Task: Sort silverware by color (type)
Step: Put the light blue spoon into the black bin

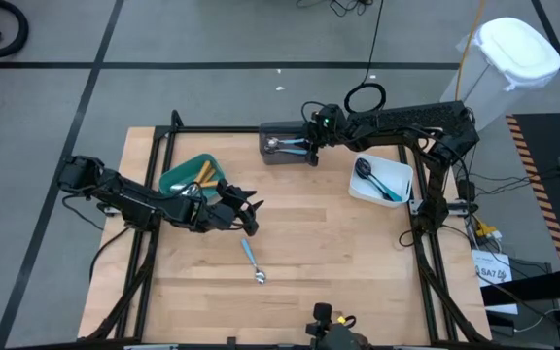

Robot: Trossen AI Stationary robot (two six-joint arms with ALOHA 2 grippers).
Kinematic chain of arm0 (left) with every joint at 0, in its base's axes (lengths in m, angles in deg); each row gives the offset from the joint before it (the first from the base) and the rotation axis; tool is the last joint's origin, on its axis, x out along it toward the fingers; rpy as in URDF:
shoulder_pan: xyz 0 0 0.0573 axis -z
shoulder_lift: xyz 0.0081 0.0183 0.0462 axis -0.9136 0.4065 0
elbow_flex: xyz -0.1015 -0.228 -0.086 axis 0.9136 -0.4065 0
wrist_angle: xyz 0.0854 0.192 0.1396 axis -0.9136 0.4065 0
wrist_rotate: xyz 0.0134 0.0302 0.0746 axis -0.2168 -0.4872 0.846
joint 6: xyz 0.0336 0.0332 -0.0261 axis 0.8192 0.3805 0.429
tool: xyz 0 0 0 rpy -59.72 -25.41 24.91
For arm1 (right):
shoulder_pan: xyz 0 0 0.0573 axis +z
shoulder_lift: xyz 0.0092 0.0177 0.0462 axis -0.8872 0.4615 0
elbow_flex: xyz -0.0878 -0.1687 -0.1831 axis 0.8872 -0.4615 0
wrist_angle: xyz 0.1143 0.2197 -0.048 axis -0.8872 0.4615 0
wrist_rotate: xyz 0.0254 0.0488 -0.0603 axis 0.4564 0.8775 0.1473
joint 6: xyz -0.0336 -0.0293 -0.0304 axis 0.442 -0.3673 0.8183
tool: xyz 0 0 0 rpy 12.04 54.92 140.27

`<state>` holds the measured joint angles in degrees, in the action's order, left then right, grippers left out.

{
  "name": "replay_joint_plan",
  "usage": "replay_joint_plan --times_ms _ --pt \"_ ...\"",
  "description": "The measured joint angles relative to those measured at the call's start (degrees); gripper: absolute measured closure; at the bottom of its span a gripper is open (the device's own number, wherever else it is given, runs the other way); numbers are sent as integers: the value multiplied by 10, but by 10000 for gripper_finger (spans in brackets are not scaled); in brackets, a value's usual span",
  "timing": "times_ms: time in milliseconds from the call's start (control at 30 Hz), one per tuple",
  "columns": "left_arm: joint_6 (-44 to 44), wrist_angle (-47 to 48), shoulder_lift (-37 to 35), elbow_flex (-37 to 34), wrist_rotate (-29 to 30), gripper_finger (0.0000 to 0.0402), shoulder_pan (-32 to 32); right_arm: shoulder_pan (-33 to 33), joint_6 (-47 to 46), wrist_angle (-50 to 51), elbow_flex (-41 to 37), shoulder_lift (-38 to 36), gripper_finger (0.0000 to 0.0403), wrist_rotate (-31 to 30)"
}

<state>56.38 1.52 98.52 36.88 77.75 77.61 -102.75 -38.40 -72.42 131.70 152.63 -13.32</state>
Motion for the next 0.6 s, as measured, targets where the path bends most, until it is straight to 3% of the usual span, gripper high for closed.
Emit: replay_joint_plan --times_ms 233,600 --pt "0 0 0 0 0 224 0 0 -4 0 0 0 322 -15" --pt "-1 0 0 0 0 224 0 0 -32 -11 0 -9 241 -15"
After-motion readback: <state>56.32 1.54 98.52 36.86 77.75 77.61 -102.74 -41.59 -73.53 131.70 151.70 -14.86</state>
